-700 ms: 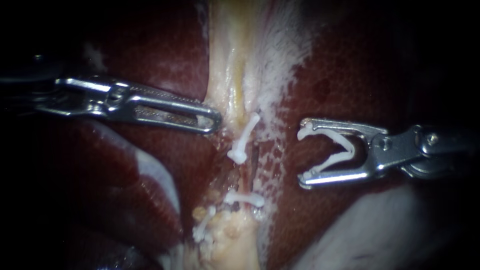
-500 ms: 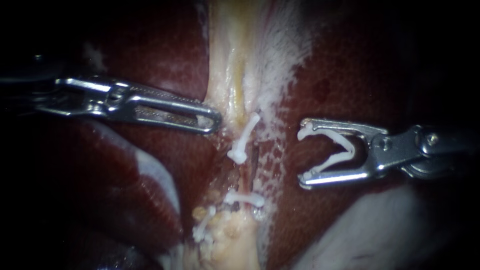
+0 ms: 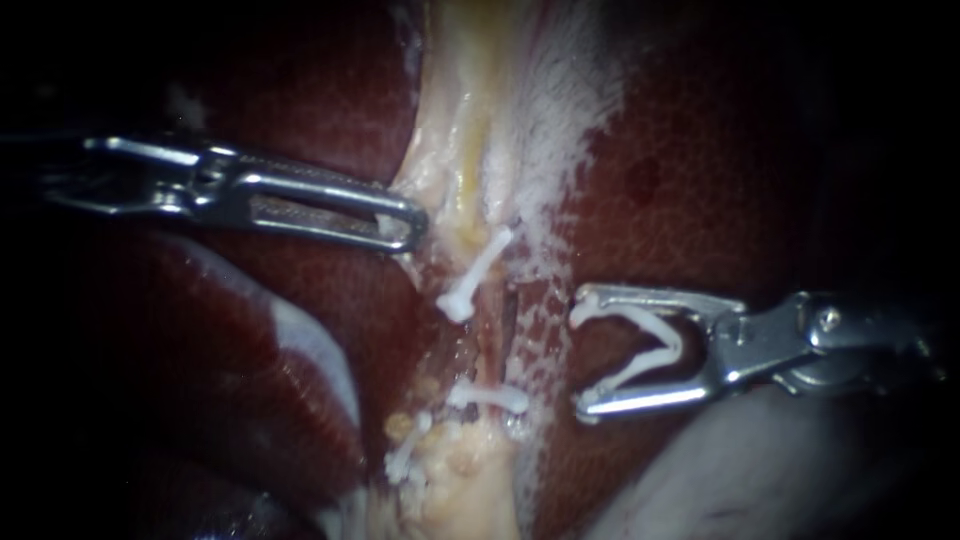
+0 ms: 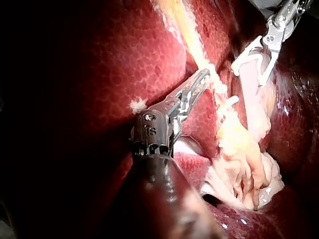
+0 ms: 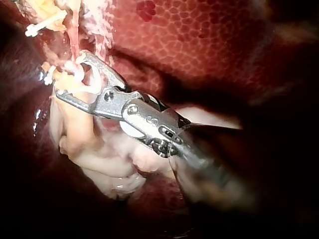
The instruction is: Clipping second clip right tube
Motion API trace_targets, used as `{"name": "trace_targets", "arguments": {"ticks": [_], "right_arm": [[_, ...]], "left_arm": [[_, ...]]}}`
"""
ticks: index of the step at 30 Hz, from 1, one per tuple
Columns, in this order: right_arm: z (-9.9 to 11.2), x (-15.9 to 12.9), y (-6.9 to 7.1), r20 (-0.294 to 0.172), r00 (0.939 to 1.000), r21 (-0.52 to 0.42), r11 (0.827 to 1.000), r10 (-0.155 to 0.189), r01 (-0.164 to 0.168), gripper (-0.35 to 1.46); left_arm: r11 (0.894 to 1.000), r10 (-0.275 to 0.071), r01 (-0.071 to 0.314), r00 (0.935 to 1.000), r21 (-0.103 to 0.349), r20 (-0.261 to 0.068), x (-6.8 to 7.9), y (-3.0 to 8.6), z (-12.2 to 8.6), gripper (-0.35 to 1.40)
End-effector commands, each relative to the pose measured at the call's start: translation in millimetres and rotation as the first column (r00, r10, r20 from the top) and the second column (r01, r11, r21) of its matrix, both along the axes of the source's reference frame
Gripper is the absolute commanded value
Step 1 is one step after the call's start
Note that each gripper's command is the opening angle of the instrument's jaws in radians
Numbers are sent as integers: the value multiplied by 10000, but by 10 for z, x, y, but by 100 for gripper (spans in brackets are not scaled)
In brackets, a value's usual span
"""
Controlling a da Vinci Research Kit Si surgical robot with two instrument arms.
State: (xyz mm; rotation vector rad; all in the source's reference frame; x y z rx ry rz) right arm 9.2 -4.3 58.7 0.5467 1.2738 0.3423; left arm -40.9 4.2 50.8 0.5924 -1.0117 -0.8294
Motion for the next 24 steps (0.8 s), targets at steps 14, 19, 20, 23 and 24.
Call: {"name": "trace_targets", "arguments": {"ticks": [14, 19, 20, 23, 24], "right_arm": [[29, 24, -10, 304, 9991, 1200, 9923, 281, -316, 60], [31, 33, -11, 299, 9993, 1460, 9890, 206, -248, 58], [32, 35, -11, 275, 9995, 1534, 9880, 139, -180, 58], [35, 40, -16, 238, 9997, 1644, 9864, 27, -66, 57], [36, 42, -17, 248, 9997, 1687, 9856, 29, -70, 57]], "left_arm": [[9999, -123, 126, 9996, -111, 250, 3, -4, -52, -35], [9998, -152, 155, 9995, -118, 265, 2, -7, -58, -35], [9998, -152, 155, 9995, -118, 264, 2, -7, -58, -35], [9998, -149, 152, 9995, -118, 266, 3, -8, -58, -35], [9998, -149, 152, 9995, -118, 266, 3, -8, -58, -35]]}}
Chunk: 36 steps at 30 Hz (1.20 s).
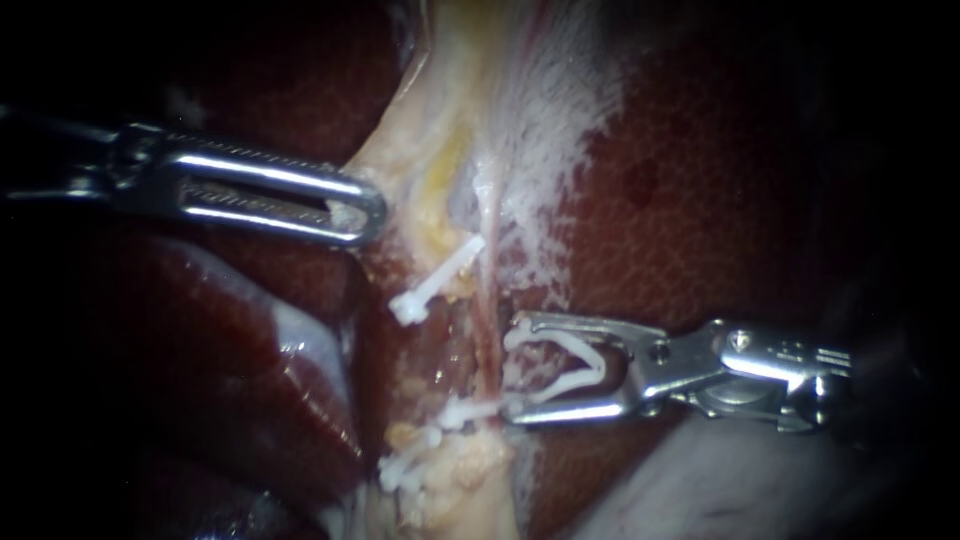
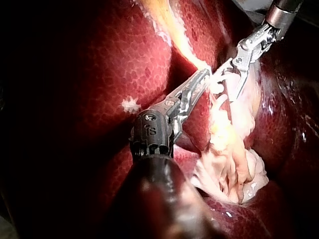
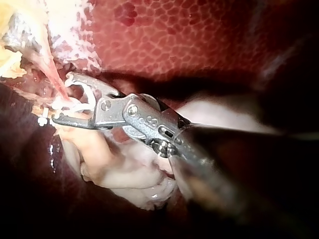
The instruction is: Clipping second clip right tube
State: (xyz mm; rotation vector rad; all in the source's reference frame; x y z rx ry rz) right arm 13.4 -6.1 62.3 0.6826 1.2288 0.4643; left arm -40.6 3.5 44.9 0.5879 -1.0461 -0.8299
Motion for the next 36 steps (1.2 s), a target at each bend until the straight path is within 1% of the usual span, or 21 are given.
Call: {"name": "trace_targets", "arguments": {"ticks": [1, 5, 9, 13, 16, 21, 26, 31, 34, 35, 36], "right_arm": [[1, 2, -2, 7, 10000, 25, 10000, 2, -2, 57], [6, 9, -8, 11, 10000, 106, 9999, -34, 33, 57], [8, 18, -9, 35, 10000, 213, 9998, -23, 22, 57], [9, 27, -9, -8, 9999, 238, 9996, -121, 122, 57], [11, 32, -10, -41, 9997, 465, 9986, -252, 253, 54], [10, 33, -13, -98, 9989, 792, 9958, -455, 461, 48], [9, 32, -14, -53, 9991, 1017, 9939, -430, 433, 44], [9, 30, -13, -55, 9991, 1024, 9938, -430, 433, 39], [9, 28, -11, -16, 9991, 1266, 9911, -416, 415, 28], [9, 27, -10, 23, 9992, 1439, 9889, -390, 383, 21], [9, 25, -8, 126, 9996, 1640, 9862, -248, 224, 2]], "left_arm": [[10000, -2, 2, 10000, -1, -4, 0, 0, 0, -35], [10000, -2, 2, 10000, -1, -5, 0, 0, 0, -35], [10000, -2, 2, 10000, -1, -4, 0, 0, 0, -35], [10000, -2, 2, 10000, -1, -4, 0, 0, 0, -35], [10000, -2, 2, 10000, -1, -4, 0, 0, 0, -35], [10000, 2, -2, 10000, -1, -2, 0, 0, 0, -35], [10000, 5, -5, 10000, -1, 1, 1, 1, 2, -35], [10000, 8, -8, 10000, -1, 2, 1, 1, 2, -35], [10000, 10, -10, 10000, -1, 4, 1, 1, 3, -35], [10000, 10, -10, 10000, -2, 4, 1, 1, 3, -35], [10000, 10, -10, 10000, -2, 3, 1, 1, 3, -35]]}}
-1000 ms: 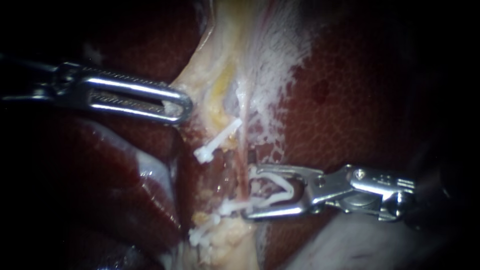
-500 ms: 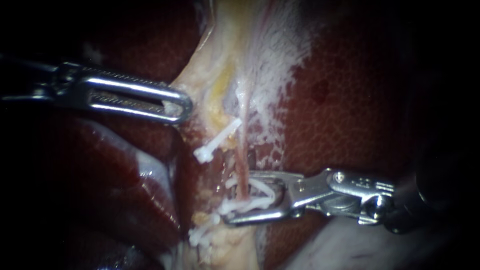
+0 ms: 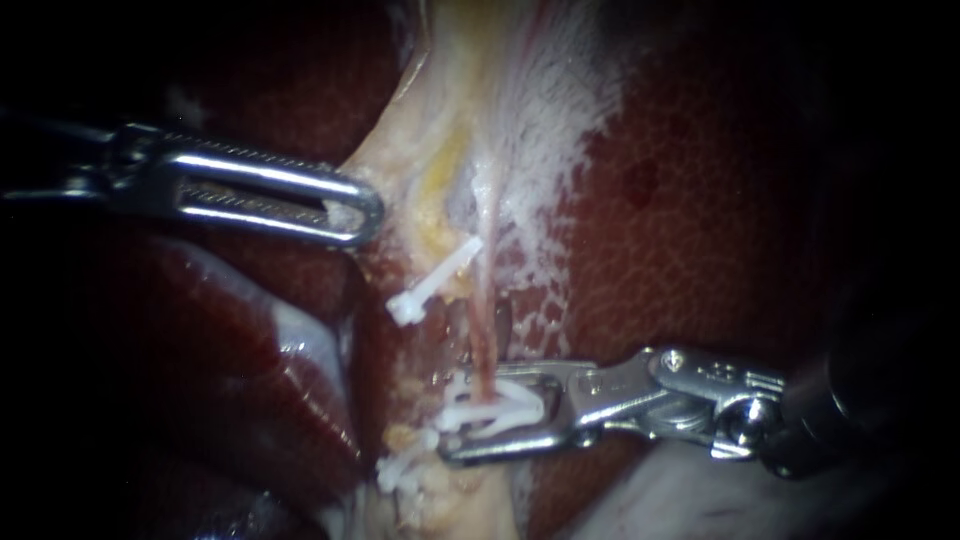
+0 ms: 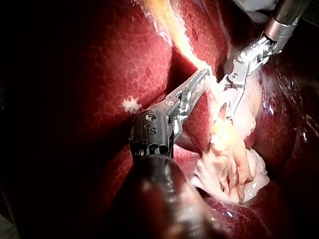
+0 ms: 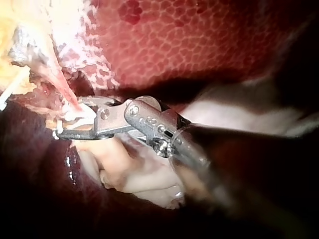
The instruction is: Clipping second clip right tube
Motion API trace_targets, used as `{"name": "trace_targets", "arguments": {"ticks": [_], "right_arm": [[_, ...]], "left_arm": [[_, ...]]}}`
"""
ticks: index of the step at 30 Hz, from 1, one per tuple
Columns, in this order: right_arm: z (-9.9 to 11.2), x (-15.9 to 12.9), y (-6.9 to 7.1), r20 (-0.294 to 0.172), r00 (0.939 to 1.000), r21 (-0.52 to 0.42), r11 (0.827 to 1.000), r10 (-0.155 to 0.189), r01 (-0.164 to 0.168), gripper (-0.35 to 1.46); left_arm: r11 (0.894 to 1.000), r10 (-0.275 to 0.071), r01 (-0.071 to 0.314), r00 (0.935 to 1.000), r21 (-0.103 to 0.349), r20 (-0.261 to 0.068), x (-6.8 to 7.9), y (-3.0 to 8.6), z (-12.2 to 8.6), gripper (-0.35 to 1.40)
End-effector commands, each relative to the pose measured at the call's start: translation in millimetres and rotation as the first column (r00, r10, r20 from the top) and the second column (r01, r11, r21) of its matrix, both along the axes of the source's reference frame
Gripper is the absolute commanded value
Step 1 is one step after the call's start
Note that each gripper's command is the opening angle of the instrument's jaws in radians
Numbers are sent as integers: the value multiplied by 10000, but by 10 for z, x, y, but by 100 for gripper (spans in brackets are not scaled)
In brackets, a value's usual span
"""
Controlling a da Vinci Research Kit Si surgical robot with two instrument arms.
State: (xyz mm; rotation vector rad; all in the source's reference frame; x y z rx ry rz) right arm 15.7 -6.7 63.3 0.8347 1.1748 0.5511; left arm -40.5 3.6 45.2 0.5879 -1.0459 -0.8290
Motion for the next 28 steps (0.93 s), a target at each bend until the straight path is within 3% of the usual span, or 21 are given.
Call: {"name": "trace_targets", "arguments": {"ticks": [1, 3, 4, 28], "right_arm": [[-2, 0, 0, 86, 9998, 11, 9998, 186, -186, -9], [0, 0, 3, 292, 9977, -57, 9981, 614, -613, -29], [1, 0, 4, 298, 9976, -60, 9980, 626, -625, -35], [10, -10, 0, 254, 9979, -103, 9981, 604, -602, -35]], "left_arm": [[10000, 3, -3, 10000, 3, 5, 0, 0, 0, -35], [10000, 3, -3, 10000, 3, 5, 0, 0, 1, -35], [10000, 2, -2, 10000, 3, 5, 0, 0, 1, -35], [10000, 6, -6, 10000, 2, 7, 0, 1, 2, -35]]}}
